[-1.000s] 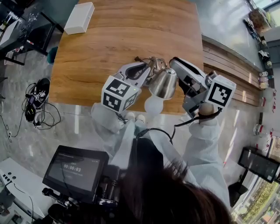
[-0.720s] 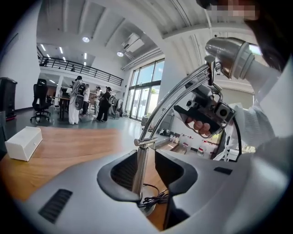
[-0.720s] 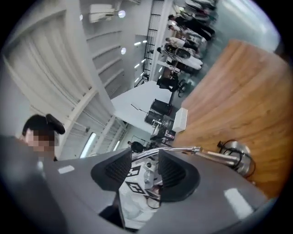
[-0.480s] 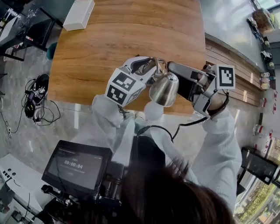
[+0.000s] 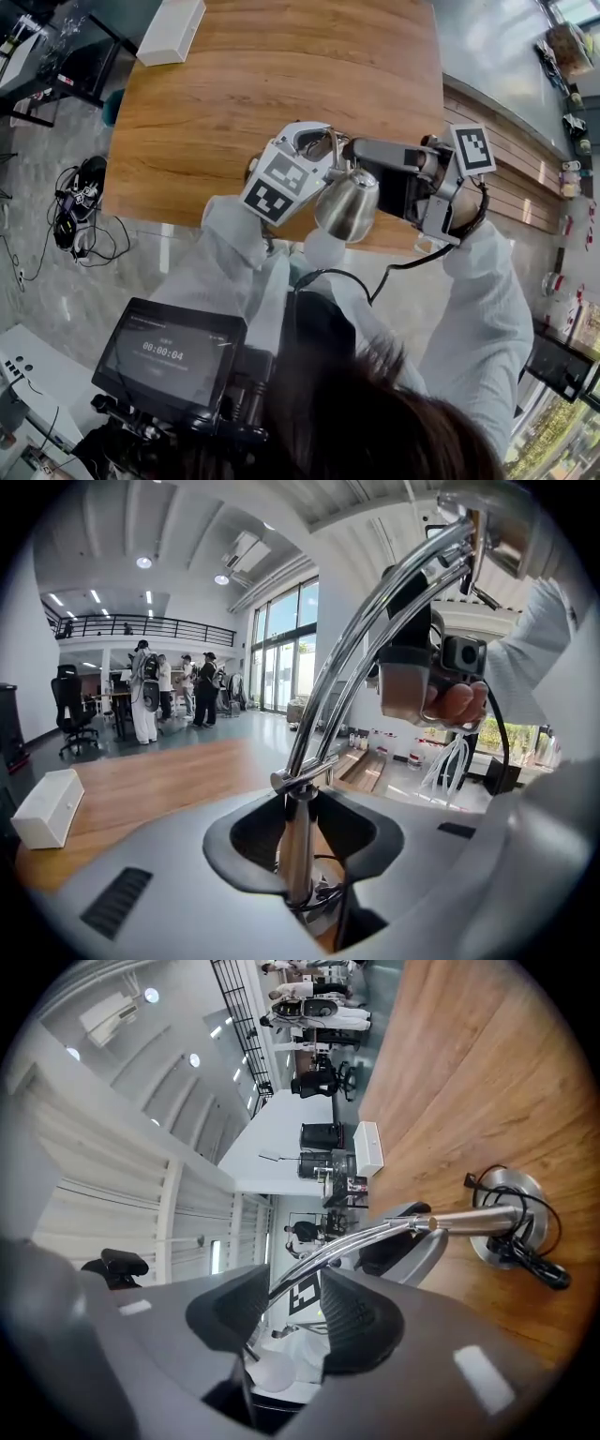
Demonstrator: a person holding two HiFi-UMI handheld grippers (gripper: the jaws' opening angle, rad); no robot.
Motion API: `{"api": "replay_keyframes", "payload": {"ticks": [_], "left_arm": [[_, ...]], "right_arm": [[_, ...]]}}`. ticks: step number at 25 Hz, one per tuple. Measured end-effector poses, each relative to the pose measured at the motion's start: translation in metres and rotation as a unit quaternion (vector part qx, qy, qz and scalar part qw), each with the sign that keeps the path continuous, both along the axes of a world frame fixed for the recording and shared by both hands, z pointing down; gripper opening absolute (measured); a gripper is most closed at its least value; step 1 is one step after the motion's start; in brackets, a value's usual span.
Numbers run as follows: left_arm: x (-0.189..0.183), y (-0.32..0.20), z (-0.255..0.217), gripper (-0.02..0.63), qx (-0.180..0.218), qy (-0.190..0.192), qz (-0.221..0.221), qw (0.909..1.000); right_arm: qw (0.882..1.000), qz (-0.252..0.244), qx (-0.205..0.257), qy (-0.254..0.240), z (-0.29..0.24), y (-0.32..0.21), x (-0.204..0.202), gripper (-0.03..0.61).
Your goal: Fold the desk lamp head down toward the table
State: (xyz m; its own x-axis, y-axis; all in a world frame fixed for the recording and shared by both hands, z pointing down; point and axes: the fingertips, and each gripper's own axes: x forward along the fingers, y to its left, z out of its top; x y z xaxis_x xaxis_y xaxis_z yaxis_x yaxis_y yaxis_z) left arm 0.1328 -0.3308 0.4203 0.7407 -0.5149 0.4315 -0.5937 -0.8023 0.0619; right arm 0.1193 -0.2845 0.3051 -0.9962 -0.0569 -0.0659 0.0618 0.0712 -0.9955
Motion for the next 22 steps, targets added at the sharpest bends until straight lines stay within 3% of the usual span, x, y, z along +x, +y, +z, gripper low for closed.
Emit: {"api": "replay_keyframes", "payload": {"ticks": [9, 17, 22], "left_arm": [[0.001, -0.003, 0.004, 0.107, -0.035, -0.023, 0.036, 0.9985], [-0.001, -0.003, 0.007, 0.107, -0.041, -0.019, 0.063, 0.997], [0.003, -0.003, 0.008, 0.109, -0.041, -0.008, 0.138, 0.9896]], "right_arm": [[1.0, 0.0, 0.028, -0.013, -0.002, -0.001, -0.001, 0.158], [0.987, -0.036, 0.143, 0.071, 0.029, 0.038, -0.014, 0.11], [0.974, -0.024, 0.206, 0.09, 0.053, 0.048, -0.015, 0.082]]}}
